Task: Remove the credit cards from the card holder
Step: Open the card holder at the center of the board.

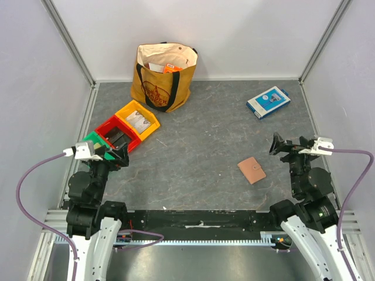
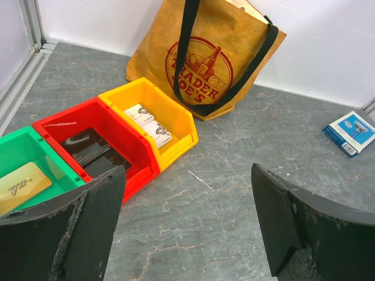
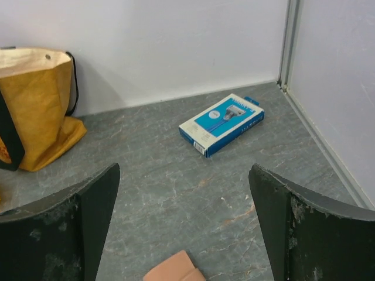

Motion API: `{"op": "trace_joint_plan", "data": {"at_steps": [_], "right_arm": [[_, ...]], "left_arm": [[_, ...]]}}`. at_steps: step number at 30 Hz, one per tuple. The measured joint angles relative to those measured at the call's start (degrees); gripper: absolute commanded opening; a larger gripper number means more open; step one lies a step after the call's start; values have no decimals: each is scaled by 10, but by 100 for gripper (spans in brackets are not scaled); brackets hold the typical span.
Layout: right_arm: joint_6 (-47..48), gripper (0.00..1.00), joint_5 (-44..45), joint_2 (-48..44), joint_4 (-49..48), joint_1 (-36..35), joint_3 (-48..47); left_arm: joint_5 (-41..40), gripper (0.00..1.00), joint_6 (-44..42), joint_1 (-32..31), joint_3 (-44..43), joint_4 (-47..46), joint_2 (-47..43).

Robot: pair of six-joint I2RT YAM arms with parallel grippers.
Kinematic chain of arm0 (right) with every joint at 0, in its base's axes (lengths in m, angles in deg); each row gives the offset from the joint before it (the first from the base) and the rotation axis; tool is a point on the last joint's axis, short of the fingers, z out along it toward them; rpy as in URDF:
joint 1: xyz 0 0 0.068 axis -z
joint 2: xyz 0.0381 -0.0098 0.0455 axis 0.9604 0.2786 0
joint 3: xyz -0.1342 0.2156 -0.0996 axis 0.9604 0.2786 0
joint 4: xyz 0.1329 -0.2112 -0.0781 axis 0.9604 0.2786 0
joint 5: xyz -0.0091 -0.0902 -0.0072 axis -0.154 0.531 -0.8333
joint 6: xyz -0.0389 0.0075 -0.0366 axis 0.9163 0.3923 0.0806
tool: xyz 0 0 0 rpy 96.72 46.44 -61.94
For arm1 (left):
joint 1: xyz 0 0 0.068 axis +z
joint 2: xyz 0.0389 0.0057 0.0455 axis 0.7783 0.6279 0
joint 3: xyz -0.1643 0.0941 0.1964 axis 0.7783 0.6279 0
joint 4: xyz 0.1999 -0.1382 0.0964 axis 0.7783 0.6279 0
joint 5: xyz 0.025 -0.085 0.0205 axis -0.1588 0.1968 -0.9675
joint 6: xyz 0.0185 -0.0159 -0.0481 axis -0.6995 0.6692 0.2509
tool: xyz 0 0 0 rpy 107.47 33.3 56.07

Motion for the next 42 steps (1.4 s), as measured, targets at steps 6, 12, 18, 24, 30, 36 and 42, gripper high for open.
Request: {"op": "trace_joint_plan", "data": {"at_steps": [6, 12, 18, 24, 30, 36, 42], "right_arm": [[-5, 98, -49, 64, 14, 0, -14], [-24, 98, -108, 116, 36, 0, -37], [-65, 98, -159, 229, 67, 0, -86], [-165, 98, -151, 377, 118, -1, -92], [-257, 98, -87, 462, 181, 23, -83], [-294, 98, -136, 493, 182, 146, -23], [-299, 98, -203, 535, 165, 202, 26]], "left_arm": [[-3, 93, 0, -1, 0, 0, -9], [-14, 93, 0, -8, 1, 0, -16], [-15, 93, 0, -14, 2, 0, -21], [-23, 93, 0, -21, 3, 0, -28], [-26, 93, 0, -24, 4, 0, -28], [-26, 93, 0, -26, 5, 0, -31], [-26, 93, 0, -28, 5, 0, -32]]}}
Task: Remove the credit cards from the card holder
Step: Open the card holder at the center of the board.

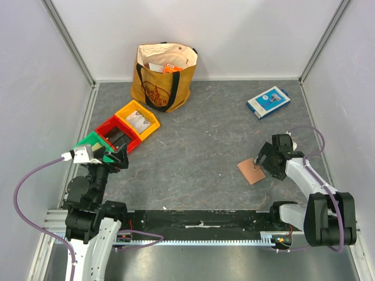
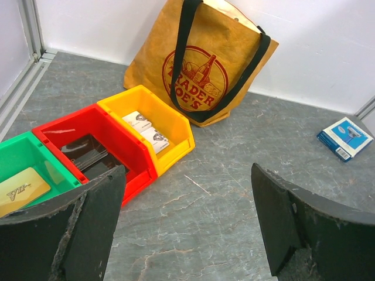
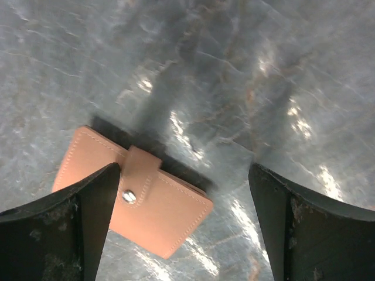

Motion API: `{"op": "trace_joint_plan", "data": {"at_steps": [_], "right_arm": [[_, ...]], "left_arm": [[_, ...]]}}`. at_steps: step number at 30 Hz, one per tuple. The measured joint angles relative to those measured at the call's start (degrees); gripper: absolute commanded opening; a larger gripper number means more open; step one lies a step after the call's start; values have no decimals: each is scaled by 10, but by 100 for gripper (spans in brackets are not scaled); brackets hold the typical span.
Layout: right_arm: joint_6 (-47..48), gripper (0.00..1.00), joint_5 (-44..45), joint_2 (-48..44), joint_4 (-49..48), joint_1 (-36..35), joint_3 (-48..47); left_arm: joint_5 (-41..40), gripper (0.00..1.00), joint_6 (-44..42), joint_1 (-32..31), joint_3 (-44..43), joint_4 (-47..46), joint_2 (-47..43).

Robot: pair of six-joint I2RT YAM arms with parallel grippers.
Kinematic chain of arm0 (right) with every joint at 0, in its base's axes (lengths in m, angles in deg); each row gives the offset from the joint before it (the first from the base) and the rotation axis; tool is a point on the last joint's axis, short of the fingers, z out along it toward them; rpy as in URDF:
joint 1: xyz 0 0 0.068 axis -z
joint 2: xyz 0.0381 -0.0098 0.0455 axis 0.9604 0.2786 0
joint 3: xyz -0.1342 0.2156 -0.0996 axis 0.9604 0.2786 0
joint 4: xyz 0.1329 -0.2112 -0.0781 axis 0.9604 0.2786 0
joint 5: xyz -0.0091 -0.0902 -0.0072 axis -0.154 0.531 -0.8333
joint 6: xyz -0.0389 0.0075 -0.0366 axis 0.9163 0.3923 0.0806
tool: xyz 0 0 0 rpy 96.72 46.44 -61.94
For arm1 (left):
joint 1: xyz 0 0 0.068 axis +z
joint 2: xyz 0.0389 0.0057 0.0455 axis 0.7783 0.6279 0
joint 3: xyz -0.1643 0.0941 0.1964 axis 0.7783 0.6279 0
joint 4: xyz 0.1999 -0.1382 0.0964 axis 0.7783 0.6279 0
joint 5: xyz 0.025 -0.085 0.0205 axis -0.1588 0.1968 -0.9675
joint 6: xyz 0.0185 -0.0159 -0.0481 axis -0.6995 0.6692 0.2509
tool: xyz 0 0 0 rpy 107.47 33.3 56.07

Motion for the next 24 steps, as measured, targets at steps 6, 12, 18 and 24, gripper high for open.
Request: {"op": "trace_joint_plan", "data": {"at_steps": [6, 12, 18, 24], "right_arm": [[22, 94, -82, 16, -63, -9, 6], [5, 83, -127, 29, -142, -118, 20], [-41, 79, -148, 66, -212, -202, 20], [-78, 79, -132, 97, -230, -303, 1]], "left_arm": [[1, 93, 0, 0, 0, 0, 1], [5, 93, 0, 0, 0, 0, 12], [20, 92, 0, 0, 0, 0, 37], [79, 93, 12, 0, -2, 0, 122]]}}
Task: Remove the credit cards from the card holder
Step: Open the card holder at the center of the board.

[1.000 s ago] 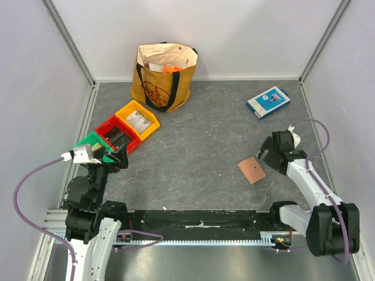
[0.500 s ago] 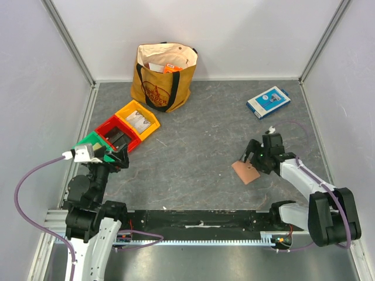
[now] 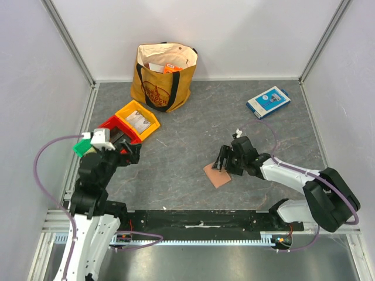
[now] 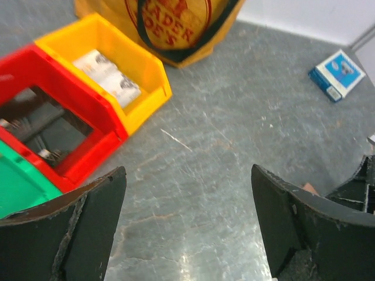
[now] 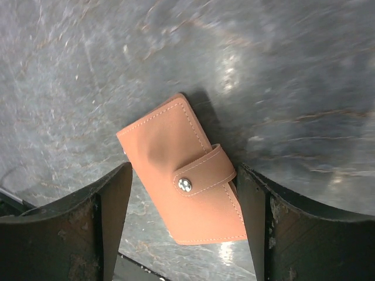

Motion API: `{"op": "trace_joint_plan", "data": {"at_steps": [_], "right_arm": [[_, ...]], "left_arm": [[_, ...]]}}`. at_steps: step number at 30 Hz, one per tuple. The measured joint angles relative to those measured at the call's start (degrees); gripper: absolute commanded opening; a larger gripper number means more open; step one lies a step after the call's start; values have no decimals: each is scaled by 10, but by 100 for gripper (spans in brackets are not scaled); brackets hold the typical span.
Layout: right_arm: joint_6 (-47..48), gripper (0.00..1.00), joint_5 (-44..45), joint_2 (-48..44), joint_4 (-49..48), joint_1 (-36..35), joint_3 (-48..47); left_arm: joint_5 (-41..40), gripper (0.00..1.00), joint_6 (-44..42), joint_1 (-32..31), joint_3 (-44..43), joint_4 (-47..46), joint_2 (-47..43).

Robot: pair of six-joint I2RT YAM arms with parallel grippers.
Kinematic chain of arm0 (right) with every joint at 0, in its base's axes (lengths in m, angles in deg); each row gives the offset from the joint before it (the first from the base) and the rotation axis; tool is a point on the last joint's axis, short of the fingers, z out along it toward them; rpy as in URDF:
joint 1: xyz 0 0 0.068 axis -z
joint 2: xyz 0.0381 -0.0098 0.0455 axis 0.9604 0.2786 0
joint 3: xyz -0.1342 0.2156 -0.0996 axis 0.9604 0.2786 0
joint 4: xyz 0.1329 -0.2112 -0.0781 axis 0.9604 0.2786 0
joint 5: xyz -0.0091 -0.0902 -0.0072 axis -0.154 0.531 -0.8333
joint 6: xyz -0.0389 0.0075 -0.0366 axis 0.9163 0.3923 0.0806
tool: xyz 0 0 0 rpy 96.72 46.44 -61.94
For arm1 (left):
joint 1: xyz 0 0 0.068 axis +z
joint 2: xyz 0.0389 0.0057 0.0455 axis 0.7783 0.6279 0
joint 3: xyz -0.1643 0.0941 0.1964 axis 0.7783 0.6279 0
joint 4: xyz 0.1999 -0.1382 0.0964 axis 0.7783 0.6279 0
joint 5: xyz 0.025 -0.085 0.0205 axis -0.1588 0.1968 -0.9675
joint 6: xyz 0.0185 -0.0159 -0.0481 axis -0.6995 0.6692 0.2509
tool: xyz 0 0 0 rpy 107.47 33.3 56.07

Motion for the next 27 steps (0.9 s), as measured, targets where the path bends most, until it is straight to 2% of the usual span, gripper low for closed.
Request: {"op": "trace_joint_plan", "data": {"at_steps": [7, 12, 19, 24, 27], "right_arm": [[-16, 78, 27, 23, 6, -87, -22], [-5, 73, 40, 7, 41, -91, -22], [15, 59, 37, -23, 72, -101, -3], [19, 52, 20, -18, 63, -113, 1], [19, 51, 9, -5, 42, -120, 1]], "left_arm": [[108, 92, 82, -10, -10, 0, 165], [135, 90, 163, -115, -2, -24, 232], [85, 83, 283, -286, 57, -114, 303], [36, 77, 341, -352, 71, -171, 376], [13, 76, 359, -377, 70, -206, 422]]}}
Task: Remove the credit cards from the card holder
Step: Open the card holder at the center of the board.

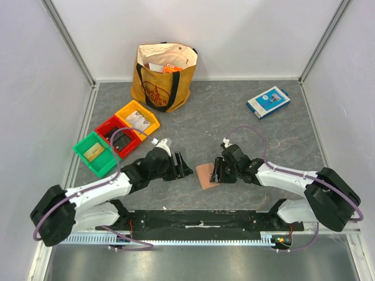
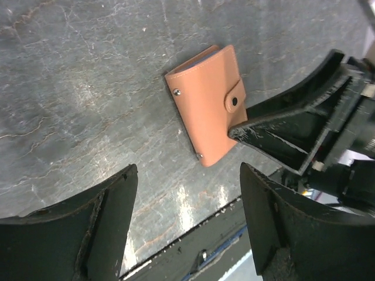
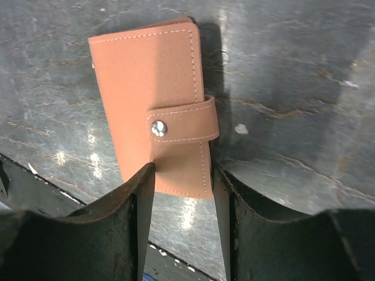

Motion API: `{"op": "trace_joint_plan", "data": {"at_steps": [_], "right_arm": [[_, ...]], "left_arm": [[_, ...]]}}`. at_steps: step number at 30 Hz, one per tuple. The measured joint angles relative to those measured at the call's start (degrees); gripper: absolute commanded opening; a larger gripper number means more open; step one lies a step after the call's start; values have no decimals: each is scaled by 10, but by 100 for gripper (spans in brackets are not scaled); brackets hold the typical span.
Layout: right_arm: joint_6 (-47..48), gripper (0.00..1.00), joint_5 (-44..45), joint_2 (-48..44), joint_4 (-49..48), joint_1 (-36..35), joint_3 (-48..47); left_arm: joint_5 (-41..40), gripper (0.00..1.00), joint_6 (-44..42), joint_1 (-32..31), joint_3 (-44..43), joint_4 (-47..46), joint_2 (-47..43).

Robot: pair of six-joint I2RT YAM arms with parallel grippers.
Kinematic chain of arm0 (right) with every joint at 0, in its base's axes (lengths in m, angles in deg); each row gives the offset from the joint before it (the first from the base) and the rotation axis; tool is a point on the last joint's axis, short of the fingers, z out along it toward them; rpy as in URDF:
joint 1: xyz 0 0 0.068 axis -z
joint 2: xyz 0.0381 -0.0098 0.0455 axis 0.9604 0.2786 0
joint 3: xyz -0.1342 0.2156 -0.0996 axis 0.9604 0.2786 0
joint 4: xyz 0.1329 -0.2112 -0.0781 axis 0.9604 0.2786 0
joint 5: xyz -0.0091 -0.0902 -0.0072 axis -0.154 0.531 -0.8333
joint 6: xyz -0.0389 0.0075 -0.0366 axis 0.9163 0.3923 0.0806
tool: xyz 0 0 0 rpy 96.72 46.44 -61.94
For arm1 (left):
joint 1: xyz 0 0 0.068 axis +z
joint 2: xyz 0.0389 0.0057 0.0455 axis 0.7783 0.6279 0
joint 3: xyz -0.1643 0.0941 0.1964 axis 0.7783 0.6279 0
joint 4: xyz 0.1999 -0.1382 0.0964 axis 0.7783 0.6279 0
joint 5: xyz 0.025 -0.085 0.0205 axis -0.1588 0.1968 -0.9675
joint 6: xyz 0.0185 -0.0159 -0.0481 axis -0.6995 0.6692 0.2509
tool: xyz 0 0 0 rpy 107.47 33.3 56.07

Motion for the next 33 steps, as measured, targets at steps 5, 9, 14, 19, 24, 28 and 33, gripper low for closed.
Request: {"op": "trace_joint_plan", "data": {"at_steps": [5, 9, 14, 19, 24, 28, 33], "right_arm": [[2, 53, -14, 21, -37, -11, -3], [12, 56, 5, 24, -26, -14, -14], [28, 57, 45, 11, 6, -15, -25], [46, 56, 76, 15, 23, -15, -51], [62, 56, 90, 37, 27, -21, -82], [70, 56, 97, 52, 26, -27, -94], [75, 56, 101, 91, 21, -35, -96]], "left_arm": [[-35, 75, 17, -39, -8, -34, 88], [-52, 74, 26, -56, -16, -52, 139], [-64, 73, 29, -70, -41, -63, 193], [-67, 69, 30, -83, -63, -73, 221], [-75, 63, 31, -85, -78, -74, 243], [-80, 60, 32, -88, -87, -73, 256], [-82, 53, 33, -91, -97, -73, 269]]}}
